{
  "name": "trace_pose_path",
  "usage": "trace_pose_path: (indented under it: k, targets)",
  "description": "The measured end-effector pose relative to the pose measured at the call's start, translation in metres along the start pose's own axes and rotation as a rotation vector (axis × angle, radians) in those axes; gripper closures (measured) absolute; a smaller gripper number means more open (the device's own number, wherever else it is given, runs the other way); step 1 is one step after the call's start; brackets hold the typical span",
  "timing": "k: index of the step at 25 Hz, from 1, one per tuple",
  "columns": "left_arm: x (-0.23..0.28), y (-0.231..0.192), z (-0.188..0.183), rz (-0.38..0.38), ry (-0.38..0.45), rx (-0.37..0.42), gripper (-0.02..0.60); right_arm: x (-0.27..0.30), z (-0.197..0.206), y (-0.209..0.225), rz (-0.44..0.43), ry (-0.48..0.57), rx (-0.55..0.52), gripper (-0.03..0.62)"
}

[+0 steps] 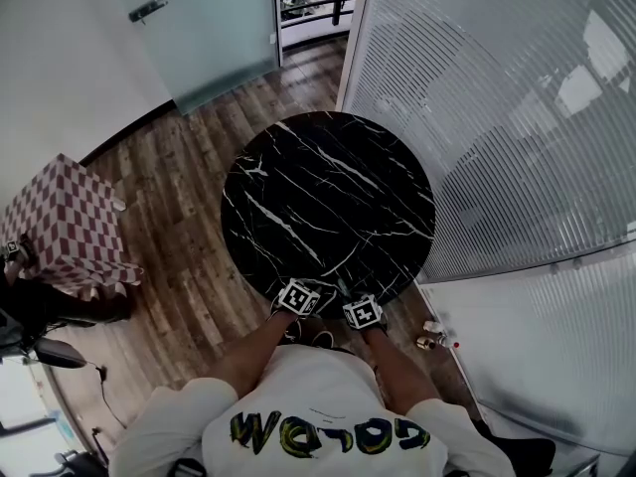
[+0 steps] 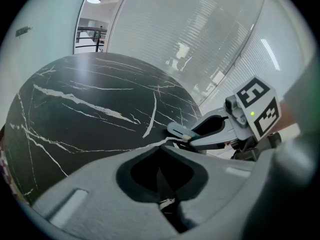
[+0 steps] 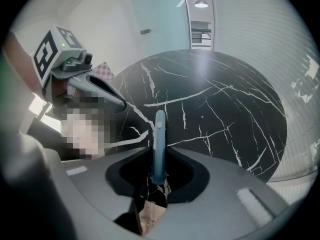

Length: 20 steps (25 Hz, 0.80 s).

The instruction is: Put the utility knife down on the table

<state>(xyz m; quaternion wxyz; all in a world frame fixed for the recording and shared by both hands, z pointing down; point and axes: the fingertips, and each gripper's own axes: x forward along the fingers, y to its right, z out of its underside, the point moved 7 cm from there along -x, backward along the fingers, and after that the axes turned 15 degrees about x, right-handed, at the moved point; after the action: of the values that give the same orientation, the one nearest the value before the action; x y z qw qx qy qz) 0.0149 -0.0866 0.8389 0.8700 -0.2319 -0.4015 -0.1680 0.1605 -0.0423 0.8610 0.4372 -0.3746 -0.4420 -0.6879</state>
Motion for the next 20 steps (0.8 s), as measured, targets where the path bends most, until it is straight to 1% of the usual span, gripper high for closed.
trace_pose_path:
  k: [5, 9, 11, 13, 17, 20]
  targets:
    - [0.0015, -0.0003, 0.0000, -0.002, 0.001, -0.002, 0.581, 0.0029, 0.0014, 0.0001, -0.006, 0.000, -0.008, 0.496]
    - [0.0006, 0.0001, -0.0009, -0.002, -0.001, -0.001, 0.581, -0.0023, -0.0008, -0.0013, 0.013, -0.007, -0.020, 0.491]
    - [0.0007, 0.0004, -0.0015, -0.002, 0.004, 0.003, 0.581, 0.0022, -0.0002, -0.0016, -0.001, 0.005, -0.024, 0.487]
    - [0.0003, 0.0008, -0.0015, -0.002, 0.004, 0.004, 0.581, 0.0068, 0.0025, -0.0016, -0.009, 0.003, -0.023, 0.476]
    - [-0.0007, 0.0017, -0.0026, -0.005, 0.008, 0.006, 0.581, -0.0002, 0.0021, -0.0041, 0.007, -0.017, -0.017, 0.459]
    - [-0.0015, 0.0018, -0.0028, -0.005, 0.011, 0.006, 0.581, 0.0047, -0.0001, -0.0010, 0.007, 0.015, -0.028, 0.453]
